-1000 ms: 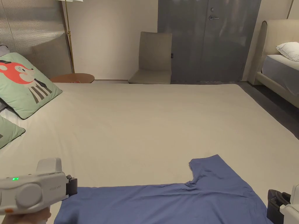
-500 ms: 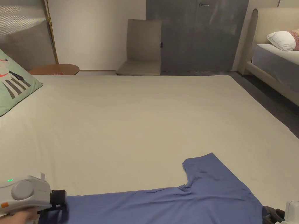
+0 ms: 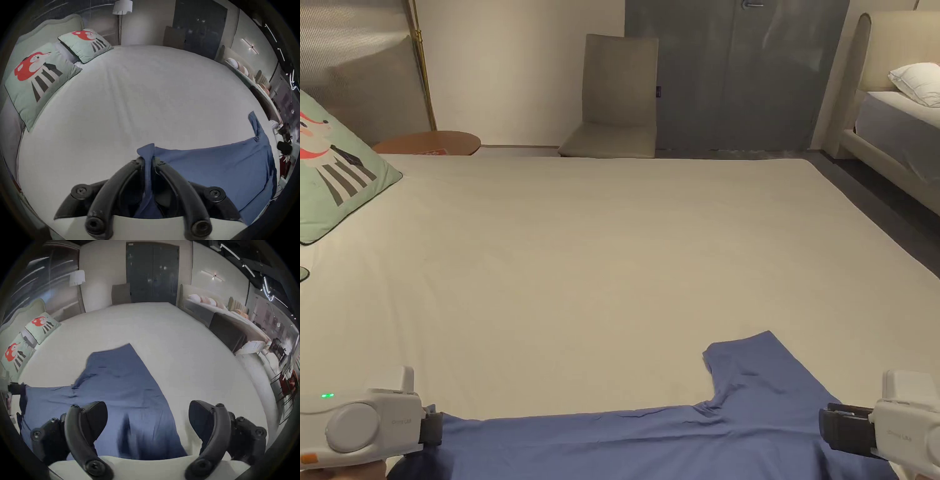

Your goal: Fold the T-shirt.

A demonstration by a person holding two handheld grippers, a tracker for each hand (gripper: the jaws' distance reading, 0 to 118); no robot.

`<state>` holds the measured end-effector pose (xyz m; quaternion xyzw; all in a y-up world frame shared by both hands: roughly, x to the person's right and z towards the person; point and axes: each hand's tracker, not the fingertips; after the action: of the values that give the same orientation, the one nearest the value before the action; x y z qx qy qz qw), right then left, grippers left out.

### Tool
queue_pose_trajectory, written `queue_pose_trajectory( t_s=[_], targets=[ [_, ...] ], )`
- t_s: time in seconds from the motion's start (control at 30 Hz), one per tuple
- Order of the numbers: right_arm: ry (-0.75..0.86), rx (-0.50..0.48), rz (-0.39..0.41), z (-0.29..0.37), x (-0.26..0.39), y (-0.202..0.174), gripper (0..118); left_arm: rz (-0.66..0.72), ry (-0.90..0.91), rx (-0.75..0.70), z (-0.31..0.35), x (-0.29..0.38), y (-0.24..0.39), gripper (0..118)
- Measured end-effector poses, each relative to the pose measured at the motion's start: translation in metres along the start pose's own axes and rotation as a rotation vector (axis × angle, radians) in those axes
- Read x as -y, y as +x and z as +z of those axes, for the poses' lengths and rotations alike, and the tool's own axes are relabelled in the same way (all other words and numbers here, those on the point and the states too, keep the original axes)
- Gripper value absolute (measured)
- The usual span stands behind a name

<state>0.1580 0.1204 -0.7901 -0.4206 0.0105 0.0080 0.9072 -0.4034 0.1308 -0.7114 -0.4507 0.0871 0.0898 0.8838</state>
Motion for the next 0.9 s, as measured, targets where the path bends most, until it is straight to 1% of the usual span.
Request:
queue_pose_trajectory(
  t_s=[0.07, 0.17, 0.2, 0.27, 0.3, 0.33, 0.4, 0.43, 0.47, 0.5, 0.57, 0.67, 0.77, 0.9],
  targets=[
    [-0.078, 0.021, 0.017, -0.027, -0.007, 0.001, 100, -0.007, 0.012, -0.001, 0.003, 0.001, 0.0, 3],
    [-0.157, 0.021, -0.018, -0.047, -0.011, 0.0, 87, -0.01, 0.014, 0.004, 0.005, 0.002, -0.002, 3],
    [-0.153, 0.012, -0.027, -0.05, -0.012, -0.001, 86, -0.009, 0.014, 0.004, 0.005, 0.002, -0.003, 3],
    [-0.152, 0.009, -0.022, -0.054, -0.014, -0.001, 77, -0.013, 0.014, -0.001, 0.005, 0.002, -0.004, 3],
    [-0.145, 0.005, 0.001, -0.05, -0.015, -0.001, 73, -0.016, 0.012, -0.005, 0.004, 0.003, -0.003, 3],
    [-0.131, -0.027, 0.018, -0.045, -0.015, -0.001, 73, -0.017, 0.012, -0.006, 0.003, 0.003, -0.004, 3],
    [-0.123, -0.036, 0.028, -0.028, -0.016, -0.004, 26, -0.011, 0.01, -0.005, 0.003, 0.003, -0.006, 3],
    [-0.11, -0.029, 0.033, -0.021, -0.016, -0.004, 6, -0.008, 0.009, -0.005, 0.003, 0.005, -0.004, 3],
    [-0.087, -0.023, 0.028, -0.013, -0.017, -0.002, 5, -0.007, 0.009, -0.005, 0.005, 0.005, -0.005, 3],
    [-0.066, -0.058, 0.008, -0.004, -0.019, 0.003, 5, -0.009, 0.011, -0.004, 0.009, 0.006, -0.005, 3],
    [-0.027, -0.084, -0.028, 0.009, -0.019, 0.011, 5, -0.011, 0.021, 0.004, 0.021, 0.009, -0.005, 3],
    [0.002, -0.096, -0.02, 0.041, -0.016, 0.016, 5, -0.009, 0.05, 0.02, 0.045, 0.011, -0.01, 3],
    [0.05, -0.113, 0.013, 0.079, -0.008, 0.02, 5, -0.009, 0.092, 0.031, 0.077, 0.018, -0.012, 3],
    [0.103, -0.13, 0.01, 0.129, 0.013, 0.027, 5, -0.013, 0.13, 0.044, 0.121, 0.036, -0.018, 3]
  ],
)
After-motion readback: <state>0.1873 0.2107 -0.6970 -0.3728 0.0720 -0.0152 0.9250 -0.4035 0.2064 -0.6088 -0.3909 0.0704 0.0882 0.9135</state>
